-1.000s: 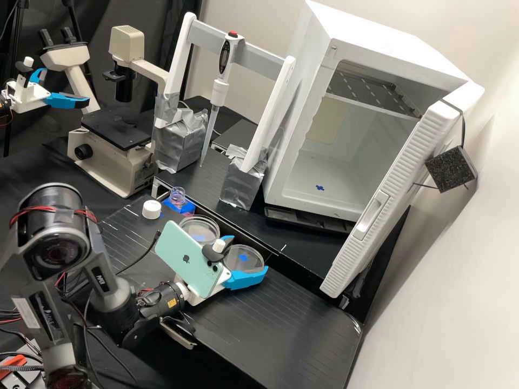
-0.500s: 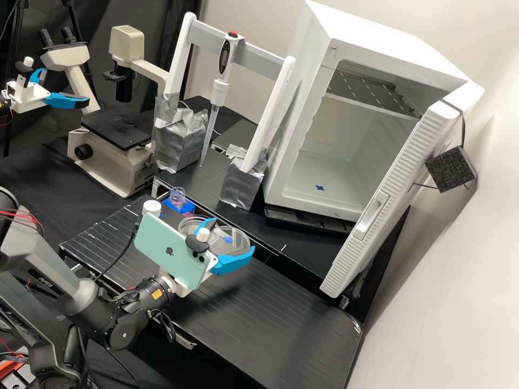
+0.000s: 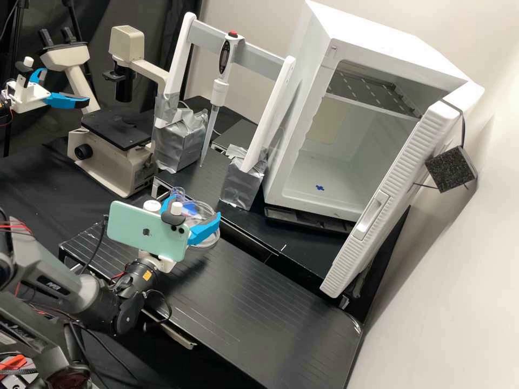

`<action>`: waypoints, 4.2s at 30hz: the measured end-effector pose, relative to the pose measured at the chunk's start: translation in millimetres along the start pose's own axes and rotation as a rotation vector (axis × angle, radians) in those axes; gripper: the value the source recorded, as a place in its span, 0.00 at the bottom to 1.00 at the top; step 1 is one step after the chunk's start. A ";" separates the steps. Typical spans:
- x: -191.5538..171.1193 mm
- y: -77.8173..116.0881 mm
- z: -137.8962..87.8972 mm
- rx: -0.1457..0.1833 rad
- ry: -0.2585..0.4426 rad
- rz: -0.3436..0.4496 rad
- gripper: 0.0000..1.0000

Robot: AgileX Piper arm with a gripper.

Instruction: Close the lid

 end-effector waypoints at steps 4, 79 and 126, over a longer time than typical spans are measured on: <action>9.0 -8.8 2.7 0.002 -0.027 -0.003 0.00; 0.4 -6.6 12.2 -0.007 -0.037 -0.071 0.00; -0.6 -0.2 26.7 0.030 -0.135 0.001 1.00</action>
